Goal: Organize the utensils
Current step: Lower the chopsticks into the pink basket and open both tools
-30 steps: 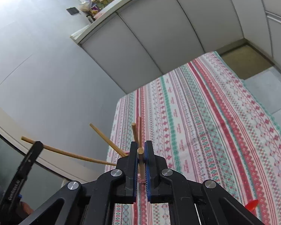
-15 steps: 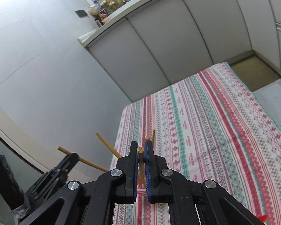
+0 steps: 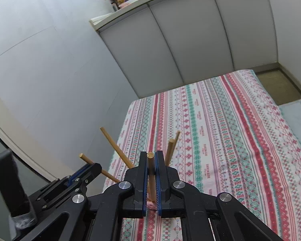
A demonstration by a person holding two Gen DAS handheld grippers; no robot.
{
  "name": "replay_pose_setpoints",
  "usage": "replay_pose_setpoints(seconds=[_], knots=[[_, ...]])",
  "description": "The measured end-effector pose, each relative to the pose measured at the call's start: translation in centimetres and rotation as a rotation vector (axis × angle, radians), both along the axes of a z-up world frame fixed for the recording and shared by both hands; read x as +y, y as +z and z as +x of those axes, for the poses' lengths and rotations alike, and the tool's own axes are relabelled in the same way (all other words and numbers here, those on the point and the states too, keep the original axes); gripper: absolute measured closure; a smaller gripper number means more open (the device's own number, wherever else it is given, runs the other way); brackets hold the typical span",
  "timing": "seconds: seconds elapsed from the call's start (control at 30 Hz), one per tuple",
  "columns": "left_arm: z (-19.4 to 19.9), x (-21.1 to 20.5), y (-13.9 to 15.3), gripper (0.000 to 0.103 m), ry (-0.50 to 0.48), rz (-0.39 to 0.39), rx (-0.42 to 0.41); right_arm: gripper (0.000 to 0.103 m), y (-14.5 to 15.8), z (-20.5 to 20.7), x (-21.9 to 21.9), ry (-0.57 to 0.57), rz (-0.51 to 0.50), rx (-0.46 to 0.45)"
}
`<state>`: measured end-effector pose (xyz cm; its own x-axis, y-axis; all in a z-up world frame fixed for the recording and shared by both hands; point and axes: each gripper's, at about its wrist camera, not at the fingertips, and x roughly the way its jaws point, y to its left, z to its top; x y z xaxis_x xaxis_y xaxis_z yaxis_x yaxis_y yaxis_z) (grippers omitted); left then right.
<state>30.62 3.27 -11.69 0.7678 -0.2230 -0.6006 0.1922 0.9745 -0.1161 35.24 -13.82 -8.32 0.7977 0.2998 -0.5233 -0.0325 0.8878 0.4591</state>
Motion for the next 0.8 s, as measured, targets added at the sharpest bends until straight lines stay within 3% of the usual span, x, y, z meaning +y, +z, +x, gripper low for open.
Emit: replay_pose_setpoints(seconds=[0.03,0.23,0.63,0.77,0.8], knots=[[-0.3,0.1,0.2,0.071,0.003,0.001,-0.007,0.098,-0.1,0.2,0.2,0.003,-0.003,-0.001],[-1.4,1.2,0.9,0.058,0.033,0.0,-0.011,0.098,-0.8,1.4,1.7,0.024,-0.028,0.004],[-1.9,3.3,0.8,0.045,0.043,-0.013,0.016,0.097,-3.6,4.4,5.1,0.051,-0.089,0.072],[-2.2,3.7,0.9,0.043,0.036,-0.018,0.015,0.093,-3.8,4.7,4.7,0.056,-0.046,0.076],[-2.2,3.7,0.8,0.042,0.035,-0.02,0.018,0.084,-3.6,4.6,4.5,0.058,-0.035,0.072]])
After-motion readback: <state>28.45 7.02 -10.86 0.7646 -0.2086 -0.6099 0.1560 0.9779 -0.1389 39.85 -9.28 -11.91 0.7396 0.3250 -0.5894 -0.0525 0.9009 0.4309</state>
